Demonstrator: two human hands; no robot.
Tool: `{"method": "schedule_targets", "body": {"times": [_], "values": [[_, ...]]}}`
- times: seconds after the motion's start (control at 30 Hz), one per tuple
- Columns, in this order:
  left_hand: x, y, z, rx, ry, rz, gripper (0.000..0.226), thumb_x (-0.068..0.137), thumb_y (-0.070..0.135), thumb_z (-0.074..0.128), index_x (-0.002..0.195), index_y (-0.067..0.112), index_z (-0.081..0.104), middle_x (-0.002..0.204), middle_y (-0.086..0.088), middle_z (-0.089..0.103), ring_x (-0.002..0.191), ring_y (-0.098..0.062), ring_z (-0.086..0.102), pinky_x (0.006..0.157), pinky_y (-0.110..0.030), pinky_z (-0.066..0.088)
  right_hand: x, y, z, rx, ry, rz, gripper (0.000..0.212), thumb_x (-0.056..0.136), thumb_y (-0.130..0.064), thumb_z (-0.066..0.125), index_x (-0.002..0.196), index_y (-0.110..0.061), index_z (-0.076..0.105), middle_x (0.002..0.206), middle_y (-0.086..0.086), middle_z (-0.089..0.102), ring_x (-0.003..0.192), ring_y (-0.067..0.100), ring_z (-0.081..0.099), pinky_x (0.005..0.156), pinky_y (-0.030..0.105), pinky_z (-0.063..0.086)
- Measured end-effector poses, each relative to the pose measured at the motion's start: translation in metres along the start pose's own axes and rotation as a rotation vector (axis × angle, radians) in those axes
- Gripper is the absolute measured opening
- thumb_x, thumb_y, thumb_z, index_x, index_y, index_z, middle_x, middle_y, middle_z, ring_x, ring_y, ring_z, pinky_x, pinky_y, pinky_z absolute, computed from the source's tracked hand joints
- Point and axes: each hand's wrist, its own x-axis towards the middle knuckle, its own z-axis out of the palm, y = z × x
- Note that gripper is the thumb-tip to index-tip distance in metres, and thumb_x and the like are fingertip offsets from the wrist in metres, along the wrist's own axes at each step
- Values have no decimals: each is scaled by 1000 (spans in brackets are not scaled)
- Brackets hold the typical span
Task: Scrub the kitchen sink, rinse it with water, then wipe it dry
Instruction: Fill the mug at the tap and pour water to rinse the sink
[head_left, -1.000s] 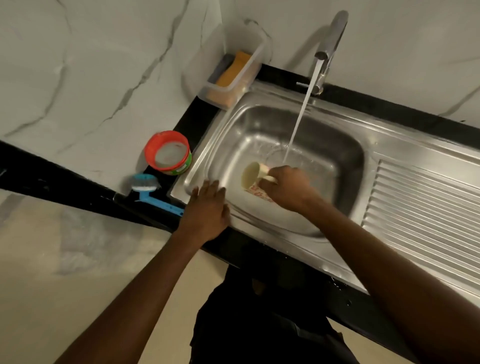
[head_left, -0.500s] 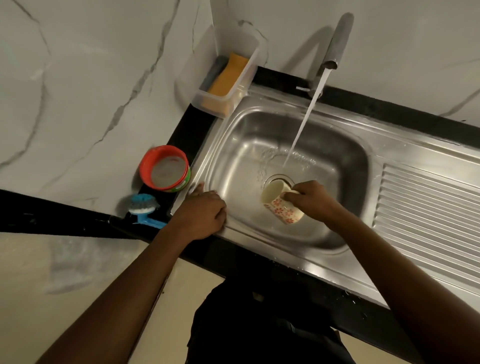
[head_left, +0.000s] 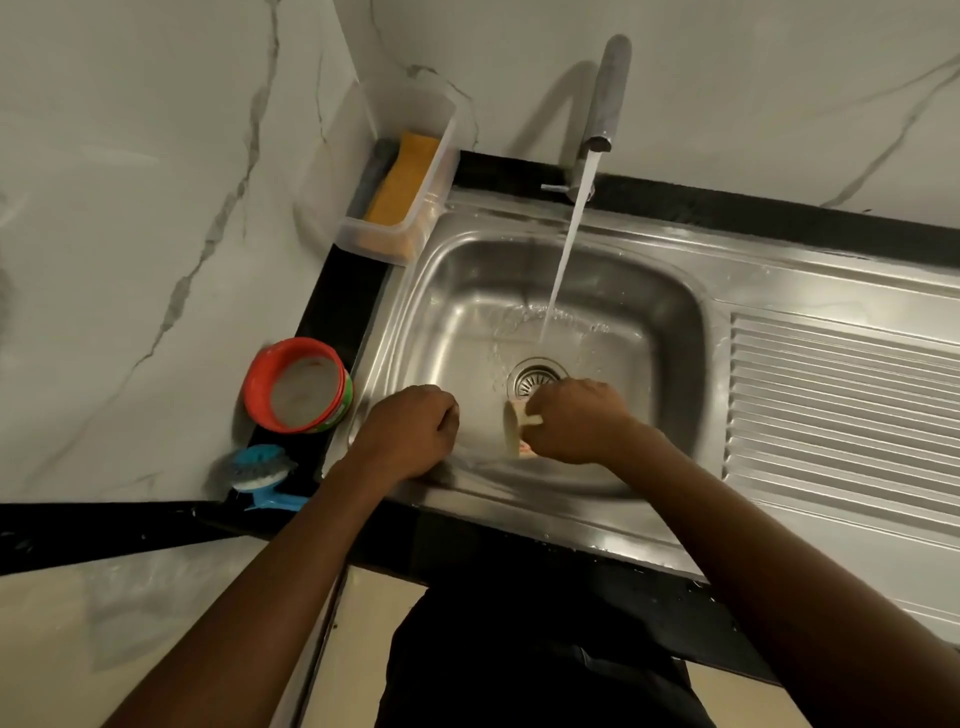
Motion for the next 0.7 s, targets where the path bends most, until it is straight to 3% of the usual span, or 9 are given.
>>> {"method": "schedule_targets", "body": {"times": [0.13, 0.23, 0.4, 0.5, 0.57, 0.7], "values": [[12, 8, -1, -36, -22, 30, 31, 106, 35, 47, 111, 21, 74, 109, 3, 71, 99, -21, 67, 84, -40, 56, -23, 44, 2, 139, 52, 237, 36, 91, -49, 59, 114, -26, 74, 111, 7, 73, 94, 30, 68, 75, 34, 47], [27, 18, -7, -132, -24, 24, 30, 106, 35, 49, 115, 22, 75, 115, 5, 74, 101, -20, 68, 87, -38, 56, -32, 72, 0, 370, 191, 359, 33, 94, -49, 59, 102, -20, 74, 100, 11, 74, 87, 33, 69, 74, 37, 56], [57, 34, -18, -325, 19, 12, 26, 105, 30, 55, 116, 23, 77, 119, 8, 76, 107, -13, 70, 88, -29, 53, -46, 84, -1, 803, 389, 351, 35, 105, -40, 54, 75, -26, 64, 85, 0, 73, 81, 21, 68, 67, 31, 45], [76, 40, -26, -361, 37, 51, 26, 104, 27, 56, 117, 20, 77, 119, 5, 77, 110, -14, 70, 92, -29, 54, -55, 75, -2, 1142, 494, 355, 44, 107, -35, 55, 76, -6, 67, 66, -6, 66, 62, 13, 55, 65, 29, 43], [87, 45, -32, -375, 54, 61, 26, 104, 25, 56, 118, 18, 77, 118, 2, 77, 110, -16, 70, 94, -29, 54, -59, 70, -2, 1301, 546, 310, 46, 108, -31, 54, 81, 5, 64, 67, 3, 63, 63, 18, 50, 65, 32, 42], [106, 56, -47, -396, 95, 93, 26, 105, 24, 56, 118, 17, 77, 110, -1, 78, 96, -15, 70, 82, -28, 52, -67, 60, -3, 1411, 595, 234, 44, 109, -32, 52, 84, 2, 64, 81, 27, 61, 72, 26, 50, 72, 39, 43]]}}
